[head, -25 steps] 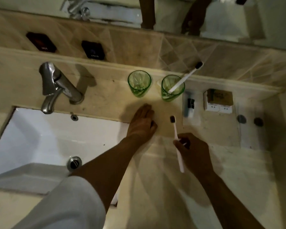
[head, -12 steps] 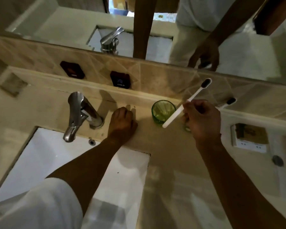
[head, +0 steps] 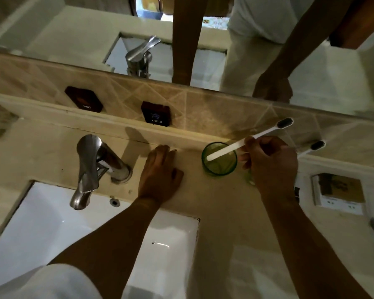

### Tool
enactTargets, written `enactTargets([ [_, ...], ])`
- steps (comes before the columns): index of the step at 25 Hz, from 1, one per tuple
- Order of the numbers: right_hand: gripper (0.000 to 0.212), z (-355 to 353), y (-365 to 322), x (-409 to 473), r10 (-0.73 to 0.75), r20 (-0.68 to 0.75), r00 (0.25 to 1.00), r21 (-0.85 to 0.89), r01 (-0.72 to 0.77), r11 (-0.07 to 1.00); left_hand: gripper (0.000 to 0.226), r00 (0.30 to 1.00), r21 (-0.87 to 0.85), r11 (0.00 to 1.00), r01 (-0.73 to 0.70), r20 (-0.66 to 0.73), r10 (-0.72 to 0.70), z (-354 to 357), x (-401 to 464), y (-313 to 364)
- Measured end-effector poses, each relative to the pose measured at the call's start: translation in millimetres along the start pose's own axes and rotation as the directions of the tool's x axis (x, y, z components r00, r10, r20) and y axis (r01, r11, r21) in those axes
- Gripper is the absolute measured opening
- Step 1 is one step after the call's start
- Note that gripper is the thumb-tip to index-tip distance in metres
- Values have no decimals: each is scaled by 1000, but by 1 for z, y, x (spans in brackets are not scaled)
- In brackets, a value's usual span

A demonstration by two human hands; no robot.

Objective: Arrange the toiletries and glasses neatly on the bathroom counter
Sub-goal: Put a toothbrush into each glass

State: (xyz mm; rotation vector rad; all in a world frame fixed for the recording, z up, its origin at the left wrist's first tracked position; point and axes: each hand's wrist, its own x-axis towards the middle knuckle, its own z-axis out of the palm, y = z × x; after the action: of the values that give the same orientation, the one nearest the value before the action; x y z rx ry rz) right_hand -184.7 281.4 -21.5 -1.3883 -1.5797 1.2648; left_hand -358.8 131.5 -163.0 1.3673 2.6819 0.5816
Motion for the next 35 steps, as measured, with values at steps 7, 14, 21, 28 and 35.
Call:
enactTargets([
  [7,11,0,9,-9,-246,207,947,-403,312,860,51,1000,14,1000,-1,-13,1,1,2,0],
  [14,18,22,18,7,-281,296,913,-397,385,833,51,1000,24,1000,6,-24,-6,1,3,0],
  [21,17,29,22,14,-280,212,936,-364,342,867,54,1000,29,999,15,-7,-15,3,3,-1],
  [28,18,27,28,11,-156,95,983,-333,179,926,51,1000,18,1000,8,-26,-8,2,2,0],
  [35,17,23,27,10,-15,86,996,-249,36,968,51,1000,20,1000,-1,-25,1,1,2,0],
])
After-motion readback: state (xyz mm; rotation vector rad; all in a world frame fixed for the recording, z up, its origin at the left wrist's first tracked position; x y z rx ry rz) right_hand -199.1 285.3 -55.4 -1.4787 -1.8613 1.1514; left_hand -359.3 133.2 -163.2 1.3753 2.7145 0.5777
